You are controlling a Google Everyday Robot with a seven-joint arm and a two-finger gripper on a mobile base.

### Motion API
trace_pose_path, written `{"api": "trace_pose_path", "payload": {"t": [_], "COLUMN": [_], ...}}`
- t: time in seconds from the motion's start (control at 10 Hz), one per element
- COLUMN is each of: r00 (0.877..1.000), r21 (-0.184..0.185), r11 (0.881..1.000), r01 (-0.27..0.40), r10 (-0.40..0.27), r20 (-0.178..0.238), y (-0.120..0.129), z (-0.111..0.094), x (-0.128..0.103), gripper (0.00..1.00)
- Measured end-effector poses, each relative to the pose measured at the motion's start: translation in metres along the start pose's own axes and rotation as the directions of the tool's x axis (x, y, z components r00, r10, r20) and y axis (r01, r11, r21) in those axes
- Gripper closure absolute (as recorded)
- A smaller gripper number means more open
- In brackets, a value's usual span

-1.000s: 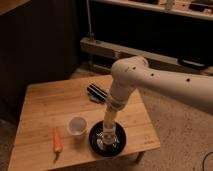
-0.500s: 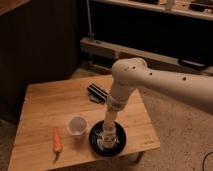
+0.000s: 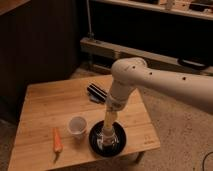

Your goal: Place the bottle in the ceramic bowl

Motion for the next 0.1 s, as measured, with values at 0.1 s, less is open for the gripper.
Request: {"api": "trace_pose_path", "payload": {"t": [0.1], "r00": [1.0], "r21": [0.0], "r11": [1.0], "r01": [-0.001], "r10": [0.001], "r20": [0.0], "y": [-0.0001], "z": [0.0002], "x": [0.0003], "gripper": [0.2]}}
